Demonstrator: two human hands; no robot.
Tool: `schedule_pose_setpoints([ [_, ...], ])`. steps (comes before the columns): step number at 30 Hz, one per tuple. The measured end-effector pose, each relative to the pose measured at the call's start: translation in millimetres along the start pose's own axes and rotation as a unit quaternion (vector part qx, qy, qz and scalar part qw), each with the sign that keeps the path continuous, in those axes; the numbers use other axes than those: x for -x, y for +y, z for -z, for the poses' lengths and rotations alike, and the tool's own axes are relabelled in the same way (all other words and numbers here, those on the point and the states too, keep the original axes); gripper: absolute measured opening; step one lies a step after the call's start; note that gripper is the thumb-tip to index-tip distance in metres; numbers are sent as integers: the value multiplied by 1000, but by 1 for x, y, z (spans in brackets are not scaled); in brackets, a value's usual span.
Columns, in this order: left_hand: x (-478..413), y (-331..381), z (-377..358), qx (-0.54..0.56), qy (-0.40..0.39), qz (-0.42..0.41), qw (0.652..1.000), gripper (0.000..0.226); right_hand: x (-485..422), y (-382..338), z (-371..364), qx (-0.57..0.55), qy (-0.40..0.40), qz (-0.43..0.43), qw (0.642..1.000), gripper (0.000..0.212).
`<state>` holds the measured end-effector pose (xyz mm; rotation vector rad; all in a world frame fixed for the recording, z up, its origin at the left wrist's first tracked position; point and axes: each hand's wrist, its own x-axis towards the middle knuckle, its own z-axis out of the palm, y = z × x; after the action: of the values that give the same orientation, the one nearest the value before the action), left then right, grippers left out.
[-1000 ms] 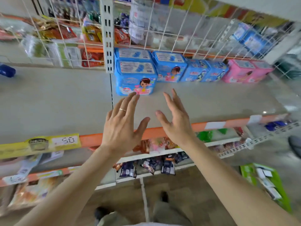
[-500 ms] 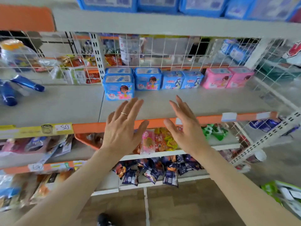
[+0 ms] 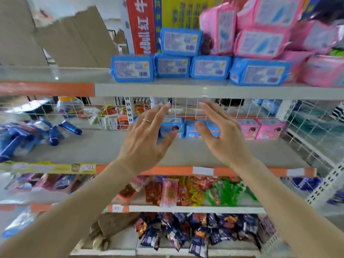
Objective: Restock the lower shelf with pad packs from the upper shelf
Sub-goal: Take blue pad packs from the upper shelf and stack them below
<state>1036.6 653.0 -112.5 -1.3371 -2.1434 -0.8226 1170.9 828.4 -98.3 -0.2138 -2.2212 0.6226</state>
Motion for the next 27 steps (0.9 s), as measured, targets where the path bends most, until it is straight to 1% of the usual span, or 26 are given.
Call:
schedule_pose_setpoints([
  [4,-23,0,12,-27,15,-5,1000,69,-29,0,8,0,4,32,999,62],
  [6,-36,-5,18,-46,35,-16,998,67,-43,-1,10,10,9,44,999,63],
  [9,-60,-14,24,-66,49,-30,996,67,-65,-3,12,14,3,36,999,61],
  [13,-97,-31,31,-55,69,-1,996,70,-103,-10,10,13,-30,36,999,60],
  [16,-122,-61,40,-35,104,31,993,63,-138,-19,-5,25,-39,31,998,60],
  [18,-141,-92,44,-24,125,73,989,53,-165,-19,-22,35,-40,21,998,61],
  [20,-162,-125,45,-1,144,138,980,46,-193,-17,-40,27,-49,-5,998,60],
  [23,-194,-161,47,52,152,241,957,48,-234,-12,-63,-43,-83,-73,993,53],
  [25,-212,-180,44,46,106,322,940,50,-256,-10,-76,-73,-118,-113,984,44],
  [27,-225,-191,42,83,28,392,916,62,-272,-3,-91,-76,-147,-145,976,45],
])
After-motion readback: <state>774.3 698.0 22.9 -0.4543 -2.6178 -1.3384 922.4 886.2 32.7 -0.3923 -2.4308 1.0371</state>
